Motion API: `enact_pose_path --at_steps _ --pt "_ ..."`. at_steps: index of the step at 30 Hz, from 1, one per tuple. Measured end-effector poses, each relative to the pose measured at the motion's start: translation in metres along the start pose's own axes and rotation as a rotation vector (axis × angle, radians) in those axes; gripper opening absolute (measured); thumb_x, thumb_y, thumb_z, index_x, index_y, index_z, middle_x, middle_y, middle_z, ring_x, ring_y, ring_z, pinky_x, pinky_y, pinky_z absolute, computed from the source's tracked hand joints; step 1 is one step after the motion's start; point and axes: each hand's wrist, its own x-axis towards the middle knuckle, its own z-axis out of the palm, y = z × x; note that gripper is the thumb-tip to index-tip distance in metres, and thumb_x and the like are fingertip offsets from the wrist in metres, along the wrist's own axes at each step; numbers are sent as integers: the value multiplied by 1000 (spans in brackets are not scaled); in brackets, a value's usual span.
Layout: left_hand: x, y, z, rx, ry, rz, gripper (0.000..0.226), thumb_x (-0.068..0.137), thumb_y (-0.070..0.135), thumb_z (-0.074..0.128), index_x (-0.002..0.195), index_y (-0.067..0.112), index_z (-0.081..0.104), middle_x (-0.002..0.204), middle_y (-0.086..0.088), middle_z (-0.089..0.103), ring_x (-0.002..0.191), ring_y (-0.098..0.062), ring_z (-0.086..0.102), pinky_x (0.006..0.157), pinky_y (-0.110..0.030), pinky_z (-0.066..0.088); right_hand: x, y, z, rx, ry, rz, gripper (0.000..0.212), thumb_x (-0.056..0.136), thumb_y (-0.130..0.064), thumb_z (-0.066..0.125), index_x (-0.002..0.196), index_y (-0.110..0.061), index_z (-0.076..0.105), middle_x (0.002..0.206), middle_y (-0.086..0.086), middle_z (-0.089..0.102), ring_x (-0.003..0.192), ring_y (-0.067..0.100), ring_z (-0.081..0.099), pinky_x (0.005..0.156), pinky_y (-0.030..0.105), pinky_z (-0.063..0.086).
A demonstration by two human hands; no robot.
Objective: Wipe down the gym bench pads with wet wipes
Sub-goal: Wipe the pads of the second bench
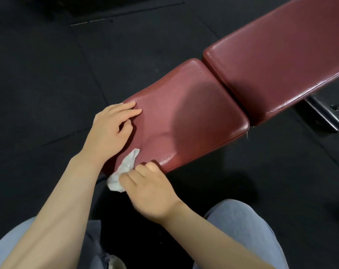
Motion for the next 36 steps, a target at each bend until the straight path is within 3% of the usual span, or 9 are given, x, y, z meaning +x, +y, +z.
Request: enact_pose_path --at_steps 4,7,9,11,18,22,27,31,36 --pt "1 1 -2 -60 -5 -40 40 96 5 50 126 25 68 142 9 55 136 -10 42 119 -38 28 25 -15 5 -137 -168 -140 21 89 -25 51 100 -25 69 83 -10 65 77 14 58 76 29 38" --pt "-1 0 -1 -98 0 -57 42 95 2 50 126 24 68 143 9 55 139 -8 40 120 -34 26 16 -1 -5 -89 -89 -147 21 85 -16 52 98 -19 68 77 -5 63 73 18 57 75 31 37" --pt "-4 -1 0 -103 -17 -39 45 94 -2 51 128 22 67 144 5 53 141 -13 38 120 -38 26 -4 24 -20 -43 -95 -153 25 81 -11 51 103 -12 63 79 0 63 71 23 53 72 36 35" --pt "-6 -4 0 -83 -39 -24 47 94 -3 51 132 22 64 147 4 50 144 -16 35 121 -45 26 -26 58 -39 -72 -142 -140 29 79 -9 56 105 -17 66 86 -3 65 71 23 52 69 36 32" --pt "-7 -3 0 -45 -67 -23 49 96 1 50 137 26 59 151 6 45 147 -15 29 120 -50 23 -67 159 -105 -226 -47 71 21 79 -3 65 98 -12 69 74 -2 58 65 24 52 69 31 27" --pt "-6 -2 0 -58 -39 -30 47 95 0 51 133 25 63 148 7 49 145 -14 34 121 -44 24 -58 171 -116 -233 95 235 13 84 -6 57 93 -8 66 76 1 64 67 25 56 70 38 37" --pt "-8 -4 -4 -71 -42 -40 46 95 5 51 134 28 62 149 9 48 144 -11 34 120 -45 27 -63 170 -117 -215 267 593 6 86 -6 64 92 -9 64 71 1 62 63 24 55 70 35 34" --pt "-13 -15 -14 -76 -12 -160 45 96 15 49 137 34 56 150 17 42 141 -8 34 118 -43 29 -68 151 -107 -167 260 651 9 86 -3 66 91 -10 62 66 0 57 57 19 48 62 31 34" --pt "-16 -22 -15 -56 1 -256 48 96 15 48 143 27 50 152 12 42 142 -10 34 113 -27 24 46 193 -102 -209 127 679 13 92 -17 54 98 -7 59 92 16 67 85 39 61 64 36 36"
